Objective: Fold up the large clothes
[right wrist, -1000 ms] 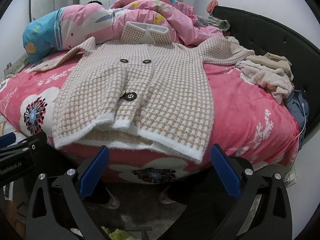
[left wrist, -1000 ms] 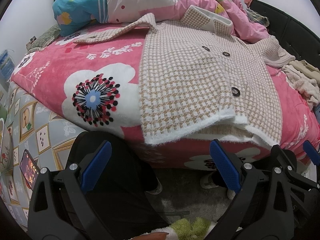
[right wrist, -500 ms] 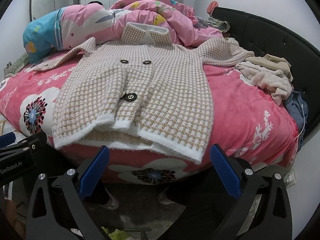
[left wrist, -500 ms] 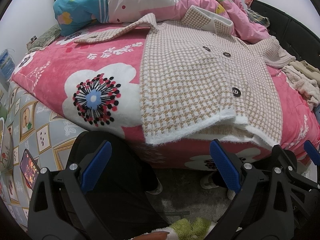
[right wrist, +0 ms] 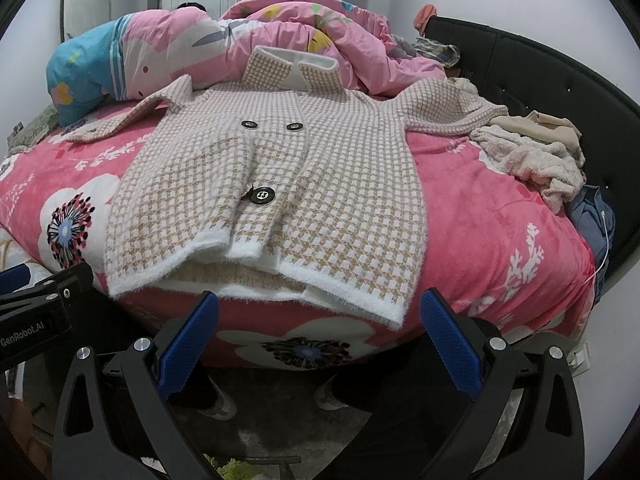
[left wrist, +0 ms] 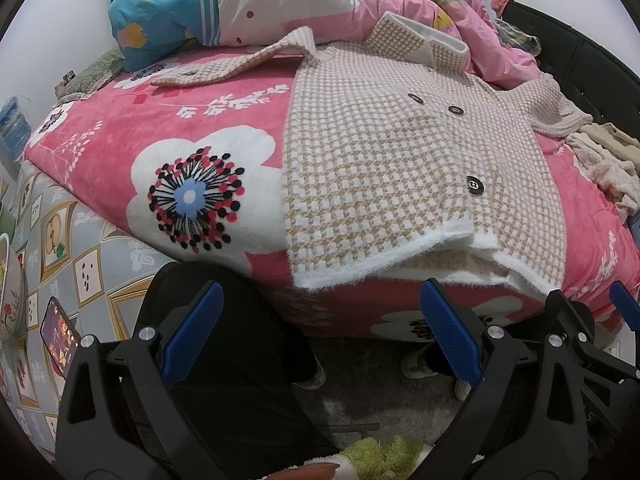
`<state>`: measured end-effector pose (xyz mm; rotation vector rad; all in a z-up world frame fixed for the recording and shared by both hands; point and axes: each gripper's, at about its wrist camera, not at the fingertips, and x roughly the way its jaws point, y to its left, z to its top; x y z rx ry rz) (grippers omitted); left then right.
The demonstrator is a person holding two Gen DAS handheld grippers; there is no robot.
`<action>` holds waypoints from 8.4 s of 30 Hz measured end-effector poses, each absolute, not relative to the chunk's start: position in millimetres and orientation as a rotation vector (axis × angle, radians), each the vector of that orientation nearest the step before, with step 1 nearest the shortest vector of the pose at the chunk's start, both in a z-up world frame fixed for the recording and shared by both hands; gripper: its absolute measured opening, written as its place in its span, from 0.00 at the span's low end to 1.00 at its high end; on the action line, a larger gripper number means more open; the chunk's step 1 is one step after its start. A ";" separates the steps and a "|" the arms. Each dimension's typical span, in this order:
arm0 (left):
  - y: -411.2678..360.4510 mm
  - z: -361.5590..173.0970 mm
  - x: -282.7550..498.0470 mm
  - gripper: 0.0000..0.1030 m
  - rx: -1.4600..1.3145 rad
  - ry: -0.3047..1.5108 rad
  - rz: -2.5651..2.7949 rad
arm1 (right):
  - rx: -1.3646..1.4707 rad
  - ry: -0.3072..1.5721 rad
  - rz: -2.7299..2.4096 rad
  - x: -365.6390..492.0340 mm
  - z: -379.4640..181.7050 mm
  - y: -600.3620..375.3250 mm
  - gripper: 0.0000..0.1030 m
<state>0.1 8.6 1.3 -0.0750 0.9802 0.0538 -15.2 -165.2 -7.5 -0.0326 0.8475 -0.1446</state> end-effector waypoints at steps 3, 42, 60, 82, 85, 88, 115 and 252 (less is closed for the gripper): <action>8.5 1.2 0.0 0.92 -0.075 0.980 0.053 | -0.034 0.846 -0.145 -15.0 -6.7 -165.2 0.95; 15.5 8.9 3.0 0.92 -0.056 0.958 0.112 | -0.014 0.817 -0.072 -4.4 4.6 -166.2 0.95; 28.0 5.3 47.9 0.92 -0.062 0.968 0.172 | -0.076 0.769 -0.057 46.7 11.0 -155.9 0.95; 63.8 -19.1 153.0 0.92 -0.066 0.999 0.312 | -0.163 0.762 0.111 176.2 0.9 -128.4 0.95; 64.8 -19.4 162.1 0.92 -0.060 0.983 0.323 | -0.163 0.771 0.131 189.0 -1.7 -124.6 0.95; 64.6 -22.2 168.9 0.92 -0.056 0.984 0.323 | -0.166 0.789 0.143 196.4 -5.8 -120.5 0.95; 69.3 -27.5 166.4 0.92 -0.079 0.994 0.329 | -0.196 0.824 0.135 196.4 -12.1 -113.3 0.95; 81.1 -76.0 371.7 0.25 0.035 0.955 -0.013 | 0.401 1.025 0.118 410.9 -58.2 -343.8 0.06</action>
